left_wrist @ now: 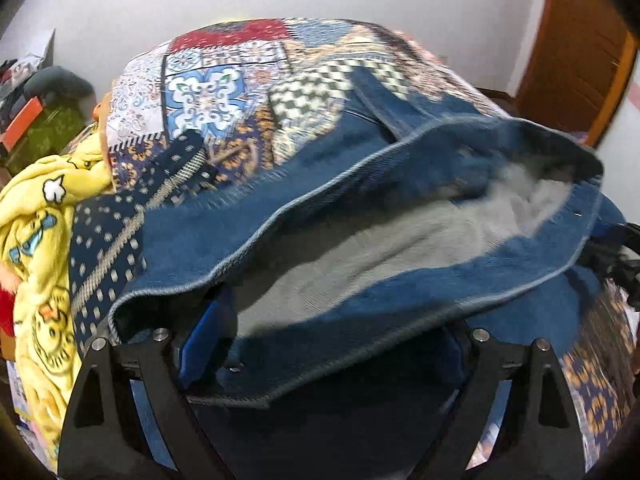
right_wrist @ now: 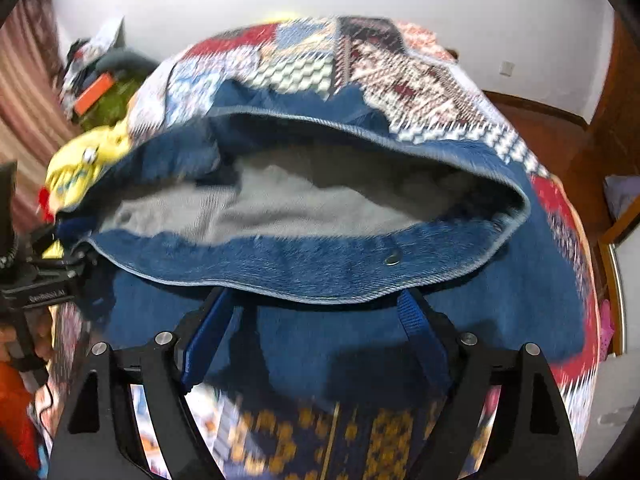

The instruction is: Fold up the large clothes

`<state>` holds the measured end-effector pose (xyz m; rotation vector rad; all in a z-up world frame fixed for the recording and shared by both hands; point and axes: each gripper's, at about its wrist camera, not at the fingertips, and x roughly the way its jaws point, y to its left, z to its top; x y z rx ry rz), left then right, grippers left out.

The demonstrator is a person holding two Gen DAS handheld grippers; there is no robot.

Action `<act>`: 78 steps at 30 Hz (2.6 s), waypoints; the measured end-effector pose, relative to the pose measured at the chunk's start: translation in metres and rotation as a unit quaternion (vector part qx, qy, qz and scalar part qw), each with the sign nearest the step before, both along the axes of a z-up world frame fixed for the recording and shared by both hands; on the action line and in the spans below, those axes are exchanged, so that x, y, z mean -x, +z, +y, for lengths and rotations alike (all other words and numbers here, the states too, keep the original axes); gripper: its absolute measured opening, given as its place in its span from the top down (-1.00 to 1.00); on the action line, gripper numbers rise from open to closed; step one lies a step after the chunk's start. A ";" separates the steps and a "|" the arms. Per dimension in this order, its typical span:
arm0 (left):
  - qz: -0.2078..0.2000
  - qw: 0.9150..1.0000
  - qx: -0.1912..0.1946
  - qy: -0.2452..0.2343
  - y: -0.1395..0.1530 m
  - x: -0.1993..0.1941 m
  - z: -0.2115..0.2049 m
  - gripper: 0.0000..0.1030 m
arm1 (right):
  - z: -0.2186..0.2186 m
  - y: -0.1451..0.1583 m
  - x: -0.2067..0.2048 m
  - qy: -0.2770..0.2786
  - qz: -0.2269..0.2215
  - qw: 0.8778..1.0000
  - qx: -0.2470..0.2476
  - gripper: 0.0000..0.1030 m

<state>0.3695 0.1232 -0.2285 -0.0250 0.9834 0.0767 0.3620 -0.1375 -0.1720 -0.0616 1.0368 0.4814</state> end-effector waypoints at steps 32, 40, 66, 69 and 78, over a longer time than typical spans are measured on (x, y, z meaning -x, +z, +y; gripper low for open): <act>-0.016 0.996 0.040 -0.072 0.037 0.026 -0.010 -0.75 | 0.079 0.014 0.014 0.075 -0.066 0.995 0.005 -0.60; 0.014 0.997 0.054 -0.046 -0.012 0.028 0.000 -0.83 | 0.039 -0.017 -0.004 0.031 -0.027 0.999 0.028 -0.60; 0.023 0.974 0.113 0.194 -0.005 0.142 0.122 -0.83 | -0.123 0.046 0.031 -0.154 -0.066 0.985 0.049 -0.60; 0.009 0.965 0.193 0.175 -0.002 0.152 0.110 -0.83 | -0.119 0.057 0.037 -0.148 -0.073 0.986 0.029 -0.60; 0.021 0.918 0.372 0.137 -0.034 0.132 0.066 -0.83 | -0.083 0.060 0.056 -0.092 -0.080 0.992 0.015 -0.61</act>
